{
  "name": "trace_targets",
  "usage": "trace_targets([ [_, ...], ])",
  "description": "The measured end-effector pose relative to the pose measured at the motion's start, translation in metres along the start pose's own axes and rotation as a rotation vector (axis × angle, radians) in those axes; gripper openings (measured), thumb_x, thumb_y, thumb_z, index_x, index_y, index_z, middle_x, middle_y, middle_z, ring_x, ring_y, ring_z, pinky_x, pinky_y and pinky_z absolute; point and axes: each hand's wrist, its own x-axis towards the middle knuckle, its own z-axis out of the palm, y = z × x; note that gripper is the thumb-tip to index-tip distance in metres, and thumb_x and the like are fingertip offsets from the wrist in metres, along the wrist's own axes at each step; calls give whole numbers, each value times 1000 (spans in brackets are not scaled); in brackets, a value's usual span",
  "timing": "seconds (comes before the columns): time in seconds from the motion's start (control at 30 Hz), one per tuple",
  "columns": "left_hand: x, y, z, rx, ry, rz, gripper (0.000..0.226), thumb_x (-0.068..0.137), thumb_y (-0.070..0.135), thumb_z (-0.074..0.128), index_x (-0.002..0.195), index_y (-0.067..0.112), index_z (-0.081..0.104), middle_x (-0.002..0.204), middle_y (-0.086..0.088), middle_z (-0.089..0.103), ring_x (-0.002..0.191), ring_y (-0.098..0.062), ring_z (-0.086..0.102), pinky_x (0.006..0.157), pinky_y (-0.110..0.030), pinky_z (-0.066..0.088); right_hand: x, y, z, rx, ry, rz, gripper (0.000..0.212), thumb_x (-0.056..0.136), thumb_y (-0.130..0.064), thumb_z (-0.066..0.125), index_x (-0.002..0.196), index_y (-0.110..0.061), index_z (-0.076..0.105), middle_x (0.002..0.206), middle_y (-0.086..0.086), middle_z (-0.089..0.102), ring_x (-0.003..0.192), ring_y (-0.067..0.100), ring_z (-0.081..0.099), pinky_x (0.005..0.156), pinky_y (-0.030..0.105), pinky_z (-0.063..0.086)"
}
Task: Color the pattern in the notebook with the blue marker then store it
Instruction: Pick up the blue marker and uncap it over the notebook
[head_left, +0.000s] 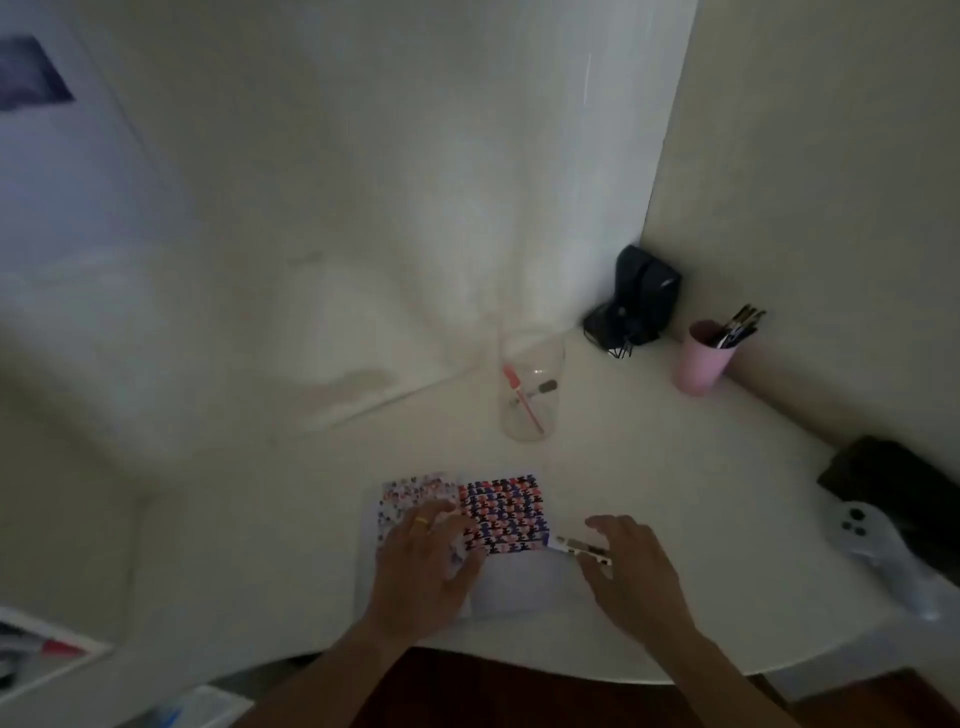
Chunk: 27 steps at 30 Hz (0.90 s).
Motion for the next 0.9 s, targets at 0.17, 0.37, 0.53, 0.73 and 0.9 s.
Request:
trace_targets([
  [0.17, -12, -7, 44, 103, 66, 3, 45, 82, 63, 58, 113, 32, 68, 129, 1, 62, 122, -25, 54, 95, -41, 43, -1, 24, 40, -133, 158, -110, 30, 75, -16, 63, 101, -7, 72, 102, 11, 70, 94, 32, 64, 80, 43, 58],
  [0.37, -22, -14, 58, 203, 171, 51, 47, 83, 65, 53, 116, 34, 66, 133, 2, 59, 126, -25, 50, 97, -42, 41, -9, 29, 58, -207, 291, -186, 31, 84, -22, 48, 101, -8, 70, 103, 11, 67, 94, 30, 60, 80, 41, 54],
  [0.53, -27, -9, 57, 213, 216, 66, 47, 82, 65, 51, 114, 34, 67, 130, 1, 60, 124, -23, 51, 94, -43, 47, -15, 31, 59, -210, 351, -196, 14, 84, -16, 63, 96, -10, 69, 96, 9, 66, 87, 30, 59, 69, 41, 53],
  [0.73, -34, -1, 49, 231, 221, 65, 46, 83, 62, 49, 109, 30, 69, 123, -1, 64, 117, -28, 55, 91, -45, 50, -16, 24, 52, -184, 357, -151, 16, 85, -17, 61, 94, -9, 70, 95, 12, 67, 89, 35, 62, 69, 41, 53],
  [0.9, -36, -4, 56, 222, 208, 59, 45, 84, 62, 46, 106, 30, 69, 123, -6, 65, 114, -34, 60, 93, -45, 52, -22, 22, 50, -212, 332, -138, 22, 92, -21, 52, 104, -11, 68, 106, 11, 68, 97, 33, 62, 79, 41, 50],
])
